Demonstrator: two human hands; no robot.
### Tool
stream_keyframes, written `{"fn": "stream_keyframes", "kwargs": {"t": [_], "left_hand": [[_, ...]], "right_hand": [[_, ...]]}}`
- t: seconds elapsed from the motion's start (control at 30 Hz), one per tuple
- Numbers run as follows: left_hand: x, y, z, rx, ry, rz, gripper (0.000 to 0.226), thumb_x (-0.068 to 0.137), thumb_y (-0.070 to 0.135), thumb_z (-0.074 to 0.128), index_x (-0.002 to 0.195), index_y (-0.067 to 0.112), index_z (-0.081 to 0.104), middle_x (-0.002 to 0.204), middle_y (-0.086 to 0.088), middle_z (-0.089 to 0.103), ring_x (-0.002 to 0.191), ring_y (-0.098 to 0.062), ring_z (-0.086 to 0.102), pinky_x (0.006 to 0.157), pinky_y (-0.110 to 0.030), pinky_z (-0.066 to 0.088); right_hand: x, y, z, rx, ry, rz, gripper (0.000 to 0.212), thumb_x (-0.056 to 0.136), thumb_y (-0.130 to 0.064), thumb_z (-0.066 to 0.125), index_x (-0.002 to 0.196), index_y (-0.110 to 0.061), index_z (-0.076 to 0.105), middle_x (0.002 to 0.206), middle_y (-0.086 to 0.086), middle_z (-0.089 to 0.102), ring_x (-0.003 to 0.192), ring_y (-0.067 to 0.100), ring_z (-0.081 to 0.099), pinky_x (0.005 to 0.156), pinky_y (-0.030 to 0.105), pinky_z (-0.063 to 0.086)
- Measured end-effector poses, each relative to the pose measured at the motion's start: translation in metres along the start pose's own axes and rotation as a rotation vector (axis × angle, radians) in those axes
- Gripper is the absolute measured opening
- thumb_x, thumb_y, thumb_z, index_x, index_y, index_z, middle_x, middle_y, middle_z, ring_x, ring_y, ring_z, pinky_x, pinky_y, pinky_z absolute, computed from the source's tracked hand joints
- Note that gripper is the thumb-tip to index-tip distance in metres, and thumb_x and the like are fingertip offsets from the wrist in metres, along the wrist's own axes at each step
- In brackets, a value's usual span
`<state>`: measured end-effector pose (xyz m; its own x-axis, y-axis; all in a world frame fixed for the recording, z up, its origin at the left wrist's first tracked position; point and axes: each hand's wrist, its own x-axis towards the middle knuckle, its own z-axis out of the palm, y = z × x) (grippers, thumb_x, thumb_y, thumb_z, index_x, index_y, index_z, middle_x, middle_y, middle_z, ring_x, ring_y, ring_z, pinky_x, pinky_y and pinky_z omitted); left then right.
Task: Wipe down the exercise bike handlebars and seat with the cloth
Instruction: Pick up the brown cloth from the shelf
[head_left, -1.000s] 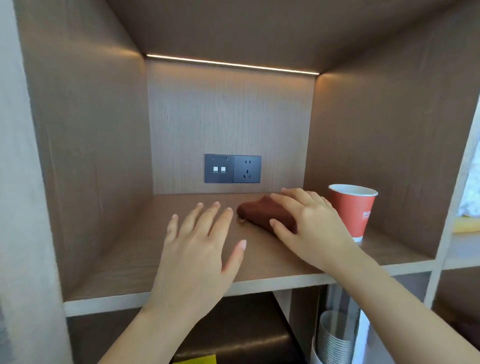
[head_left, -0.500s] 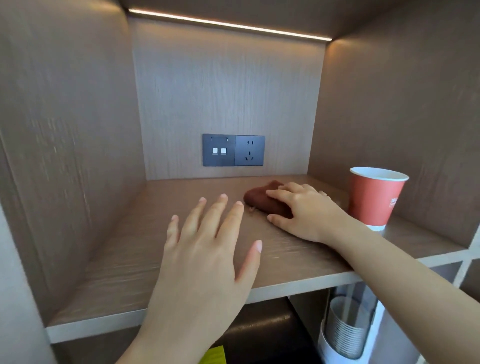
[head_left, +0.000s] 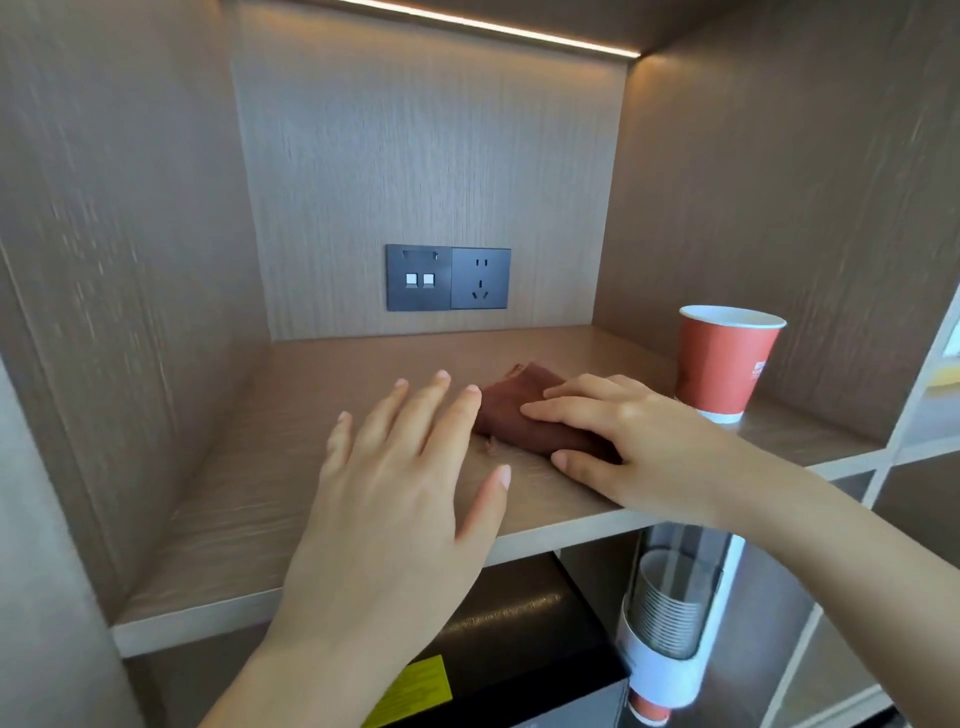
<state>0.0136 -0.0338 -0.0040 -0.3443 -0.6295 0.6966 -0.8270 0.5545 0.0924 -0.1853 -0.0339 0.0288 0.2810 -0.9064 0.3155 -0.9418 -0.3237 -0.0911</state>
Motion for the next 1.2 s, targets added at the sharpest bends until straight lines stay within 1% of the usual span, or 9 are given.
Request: {"fn": "stream_keyframes", "kwargs": {"t": [0.13, 0.2, 0.27, 0.4, 0.5, 0.73, 0.83, 1.0, 1.2], "left_hand": [[-0.001, 0.0, 0.0, 0.005, -0.015, 0.021, 0.056, 0.082, 0.047, 0.032, 0.127, 0.018, 0.049, 0.132, -0.006, 0.052, 0.122, -0.03, 0.046, 0.095, -0.058, 0.034], [-0.001, 0.001, 0.001, 0.015, -0.021, 0.024, 0.056, 0.082, 0.047, 0.031, 0.127, 0.018, 0.049, 0.132, -0.006, 0.052, 0.122, -0.03, 0.047, 0.095, -0.058, 0.034], [-0.001, 0.001, 0.0, 0.015, -0.025, 0.022, 0.057, 0.082, 0.047, 0.031, 0.127, 0.018, 0.049, 0.132, -0.006, 0.053, 0.121, -0.03, 0.047, 0.095, -0.058, 0.034], [0.0, 0.0, 0.0, 0.01, -0.034, 0.029, 0.057, 0.082, 0.048, 0.03, 0.126, 0.017, 0.05, 0.132, -0.007, 0.053, 0.121, -0.03, 0.047, 0.095, -0.059, 0.034], [-0.001, 0.0, 0.001, -0.004, -0.038, 0.033, 0.057, 0.082, 0.047, 0.03, 0.126, 0.017, 0.05, 0.132, -0.007, 0.052, 0.122, -0.03, 0.047, 0.095, -0.058, 0.034], [-0.001, 0.001, 0.001, -0.052, -0.032, 0.032, 0.053, 0.082, 0.045, 0.037, 0.125, 0.016, 0.051, 0.132, -0.007, 0.052, 0.121, -0.03, 0.047, 0.095, -0.058, 0.034], [-0.002, 0.001, 0.001, -0.074, -0.015, 0.045, 0.05, 0.081, 0.04, 0.046, 0.124, 0.015, 0.052, 0.131, -0.008, 0.053, 0.12, -0.031, 0.048, 0.095, -0.058, 0.034], [-0.006, 0.002, -0.003, -0.164, -0.03, 0.064, 0.05, 0.082, 0.039, 0.044, 0.126, 0.017, 0.05, 0.135, -0.005, 0.049, 0.125, -0.027, 0.043, 0.1, -0.055, 0.029], [-0.021, 0.007, -0.006, -0.331, 0.028, 0.151, 0.045, 0.083, 0.035, 0.046, 0.123, 0.015, 0.052, 0.134, -0.004, 0.049, 0.124, -0.025, 0.044, 0.101, -0.049, 0.028]], "right_hand": [[-0.009, -0.007, -0.014, 0.143, -0.037, 0.0, 0.042, 0.085, -0.045, 0.051, 0.126, -0.043, 0.047, 0.129, -0.014, 0.048, 0.123, 0.009, 0.039, 0.106, 0.039, 0.031], [-0.002, -0.008, -0.017, 0.073, -0.083, 0.026, 0.045, 0.084, -0.05, 0.049, 0.129, -0.047, 0.041, 0.136, -0.016, 0.042, 0.131, 0.011, 0.032, 0.111, 0.052, 0.018], [0.007, -0.008, -0.016, 0.033, -0.163, 0.049, 0.051, 0.084, -0.053, 0.049, 0.132, -0.051, 0.033, 0.146, -0.02, 0.028, 0.137, 0.012, 0.021, 0.112, 0.055, 0.008], [0.015, -0.007, -0.011, 0.098, -0.26, 0.038, 0.059, 0.084, -0.054, 0.05, 0.134, -0.056, 0.02, 0.151, -0.024, 0.012, 0.137, 0.012, 0.022, 0.112, 0.039, 0.023], [0.014, -0.003, -0.007, 0.063, -0.256, 0.008, 0.057, 0.086, -0.053, 0.047, 0.132, -0.062, 0.014, 0.152, -0.025, 0.005, 0.137, 0.015, 0.022, 0.111, 0.038, 0.023], [0.01, -0.006, -0.005, 0.143, -0.121, -0.02, 0.049, 0.086, -0.042, 0.055, 0.129, -0.054, 0.036, 0.137, -0.02, 0.036, 0.122, 0.01, 0.041, 0.099, 0.029, 0.035], [0.002, -0.011, -0.004, 0.165, -0.028, -0.025, 0.045, 0.084, -0.037, 0.059, 0.125, -0.048, 0.046, 0.125, -0.015, 0.045, 0.113, 0.01, 0.047, 0.097, 0.032, 0.041], [-0.015, -0.023, -0.003, 0.113, 0.122, -0.006, 0.041, 0.082, -0.033, 0.061, 0.122, -0.039, 0.055, 0.115, -0.005, 0.053, 0.101, 0.015, 0.056, 0.088, 0.036, 0.047], [-0.041, -0.037, -0.001, 0.019, 0.237, 0.058, 0.04, 0.083, -0.031, 0.059, 0.123, -0.03, 0.056, 0.114, 0.006, 0.056, 0.1, 0.024, 0.057, 0.084, 0.042, 0.048]]}}
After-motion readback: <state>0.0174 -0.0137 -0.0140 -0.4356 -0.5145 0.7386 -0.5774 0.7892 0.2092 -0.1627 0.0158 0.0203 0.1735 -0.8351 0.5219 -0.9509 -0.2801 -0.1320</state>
